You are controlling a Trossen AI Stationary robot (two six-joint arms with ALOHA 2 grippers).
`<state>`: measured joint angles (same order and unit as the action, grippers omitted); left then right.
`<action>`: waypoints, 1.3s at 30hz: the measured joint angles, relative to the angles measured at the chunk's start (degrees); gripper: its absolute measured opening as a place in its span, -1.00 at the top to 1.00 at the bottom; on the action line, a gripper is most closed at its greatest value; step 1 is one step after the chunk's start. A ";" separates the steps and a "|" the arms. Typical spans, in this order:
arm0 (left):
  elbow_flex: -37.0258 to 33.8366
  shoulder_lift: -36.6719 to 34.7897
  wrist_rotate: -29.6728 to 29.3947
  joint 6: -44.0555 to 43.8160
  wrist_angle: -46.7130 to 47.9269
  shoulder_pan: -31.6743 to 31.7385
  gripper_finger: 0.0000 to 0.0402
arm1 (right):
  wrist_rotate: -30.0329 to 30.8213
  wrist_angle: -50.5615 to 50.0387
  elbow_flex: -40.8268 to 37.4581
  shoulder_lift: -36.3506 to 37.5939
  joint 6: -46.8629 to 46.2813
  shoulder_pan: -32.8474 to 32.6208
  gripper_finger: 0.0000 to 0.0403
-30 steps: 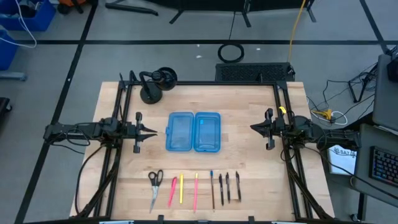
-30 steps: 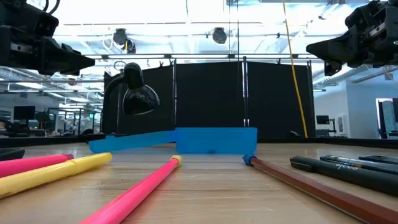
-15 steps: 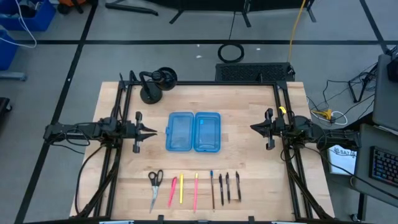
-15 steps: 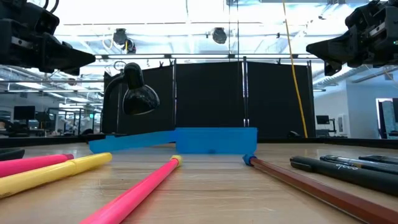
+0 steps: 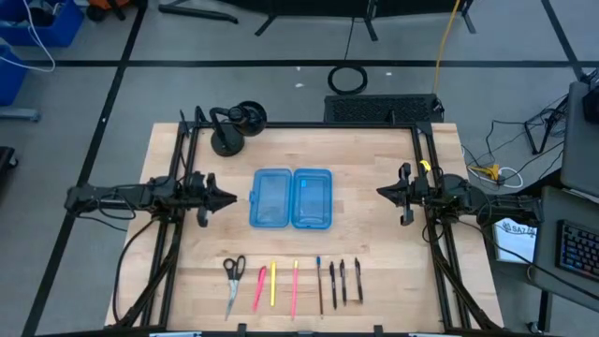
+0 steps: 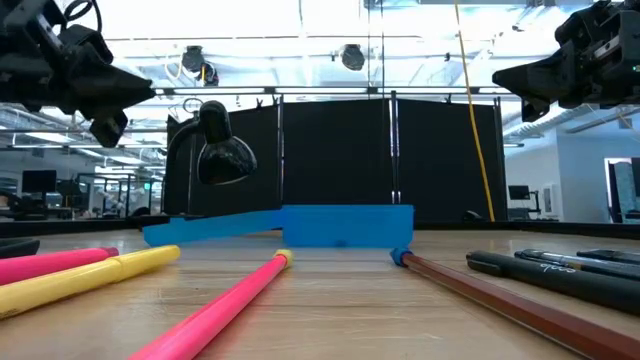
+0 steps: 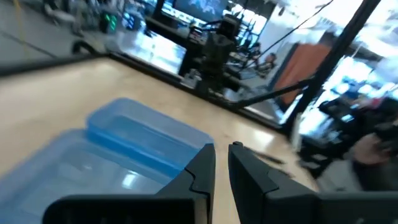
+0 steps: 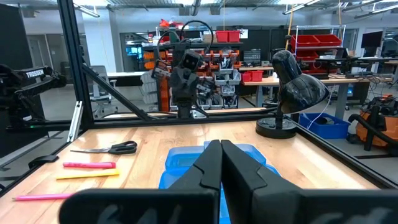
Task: Pick & place school supplies into a supply box
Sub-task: Put the black scissors into the blue supply box
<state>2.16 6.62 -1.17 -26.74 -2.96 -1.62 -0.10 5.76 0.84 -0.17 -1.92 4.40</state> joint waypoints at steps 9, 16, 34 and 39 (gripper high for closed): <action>16.52 20.99 -12.84 -12.39 7.74 -11.02 0.77 | 0.00 -0.02 -0.01 0.01 -0.19 0.00 1.00; 46.54 50.44 -20.11 -29.91 40.13 -20.17 0.77 | 0.00 -0.42 -0.01 0.01 -0.48 0.00 1.00; 68.80 88.78 -7.48 -81.32 67.07 -34.07 0.77 | -0.02 -0.43 -0.01 0.01 -0.43 0.00 1.00; 68.78 92.53 -3.55 -87.38 66.63 -35.26 0.77 | -0.04 0.06 0.00 0.01 -0.43 0.00 1.00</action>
<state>70.94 99.16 -4.72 -114.12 63.67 -36.88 -0.14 5.82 0.84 -0.16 -2.35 4.40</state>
